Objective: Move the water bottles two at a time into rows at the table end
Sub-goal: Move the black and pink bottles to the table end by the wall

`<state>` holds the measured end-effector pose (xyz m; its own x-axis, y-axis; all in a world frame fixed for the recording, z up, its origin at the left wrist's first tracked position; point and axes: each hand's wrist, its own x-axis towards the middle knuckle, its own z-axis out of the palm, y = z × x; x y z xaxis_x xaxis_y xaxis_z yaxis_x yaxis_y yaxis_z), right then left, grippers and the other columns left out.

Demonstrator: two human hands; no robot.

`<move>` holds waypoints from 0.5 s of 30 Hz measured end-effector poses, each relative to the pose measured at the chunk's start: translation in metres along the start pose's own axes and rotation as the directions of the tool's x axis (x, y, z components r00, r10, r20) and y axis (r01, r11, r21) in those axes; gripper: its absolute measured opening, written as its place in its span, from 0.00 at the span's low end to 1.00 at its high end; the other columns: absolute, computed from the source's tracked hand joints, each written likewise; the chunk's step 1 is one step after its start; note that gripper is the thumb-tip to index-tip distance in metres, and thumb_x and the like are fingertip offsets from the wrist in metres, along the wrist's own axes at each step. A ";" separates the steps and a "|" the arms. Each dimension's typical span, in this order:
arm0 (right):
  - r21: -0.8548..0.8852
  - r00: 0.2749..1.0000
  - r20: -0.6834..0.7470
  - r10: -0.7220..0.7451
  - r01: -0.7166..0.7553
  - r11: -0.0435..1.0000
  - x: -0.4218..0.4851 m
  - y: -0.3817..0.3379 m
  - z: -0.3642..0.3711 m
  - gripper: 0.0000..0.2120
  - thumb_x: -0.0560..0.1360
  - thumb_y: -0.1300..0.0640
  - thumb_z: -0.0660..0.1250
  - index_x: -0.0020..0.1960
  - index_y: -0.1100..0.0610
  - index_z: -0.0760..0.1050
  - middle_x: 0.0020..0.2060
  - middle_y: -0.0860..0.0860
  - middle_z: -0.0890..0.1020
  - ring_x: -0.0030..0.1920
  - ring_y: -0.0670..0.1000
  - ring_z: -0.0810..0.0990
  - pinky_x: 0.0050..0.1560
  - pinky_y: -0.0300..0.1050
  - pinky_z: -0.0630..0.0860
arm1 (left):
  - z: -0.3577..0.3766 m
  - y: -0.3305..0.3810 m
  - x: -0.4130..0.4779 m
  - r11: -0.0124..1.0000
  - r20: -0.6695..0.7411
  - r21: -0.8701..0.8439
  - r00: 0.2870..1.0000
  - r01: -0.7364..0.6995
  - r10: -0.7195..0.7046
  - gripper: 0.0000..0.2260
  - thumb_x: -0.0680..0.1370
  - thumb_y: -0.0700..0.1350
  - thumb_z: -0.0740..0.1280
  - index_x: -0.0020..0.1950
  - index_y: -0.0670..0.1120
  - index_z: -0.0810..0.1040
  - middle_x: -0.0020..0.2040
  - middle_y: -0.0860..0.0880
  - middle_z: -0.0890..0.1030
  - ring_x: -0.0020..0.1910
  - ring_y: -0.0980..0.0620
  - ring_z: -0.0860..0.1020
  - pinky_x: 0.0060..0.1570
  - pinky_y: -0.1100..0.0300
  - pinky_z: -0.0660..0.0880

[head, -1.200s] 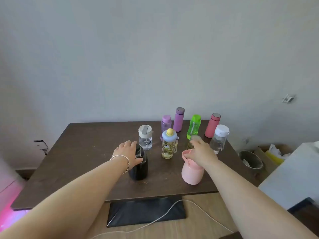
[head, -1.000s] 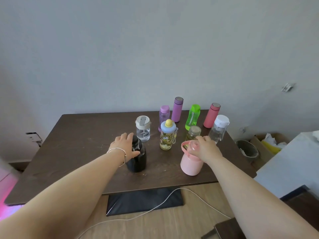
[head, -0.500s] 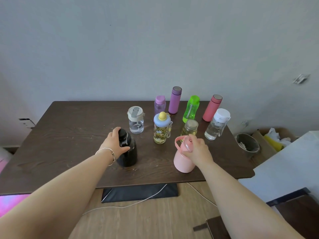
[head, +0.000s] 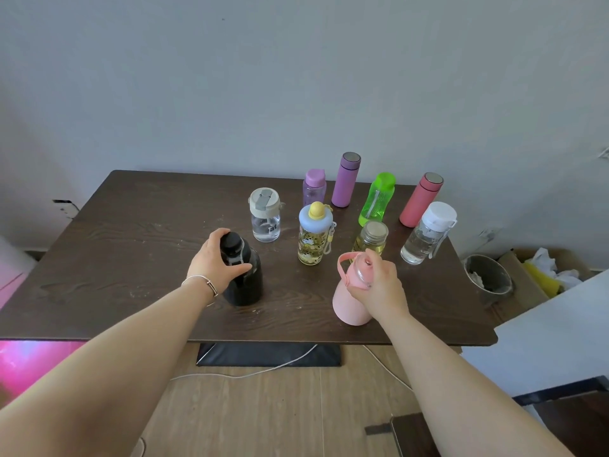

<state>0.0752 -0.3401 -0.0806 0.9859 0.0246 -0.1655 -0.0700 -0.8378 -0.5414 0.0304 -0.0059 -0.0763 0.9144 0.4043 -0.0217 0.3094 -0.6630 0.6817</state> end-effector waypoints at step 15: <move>0.044 0.918 0.175 -0.355 0.353 0.935 0.006 -0.092 0.032 0.40 0.73 0.46 0.80 0.79 0.41 0.64 0.72 0.53 0.72 0.72 0.59 0.76 0.68 0.56 0.80 | -0.046 -0.006 -0.028 0.985 -0.225 -0.107 0.961 0.138 -0.159 0.38 0.65 0.50 0.80 0.70 0.53 0.64 0.65 0.48 0.74 0.61 0.44 0.74 0.60 0.48 0.74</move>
<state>0.0825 -0.2455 -0.0579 0.9036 0.4156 -0.1037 0.2763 -0.7505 -0.6004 -0.0089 0.0162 -0.0464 0.7711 0.6358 0.0351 0.4028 -0.5297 0.7464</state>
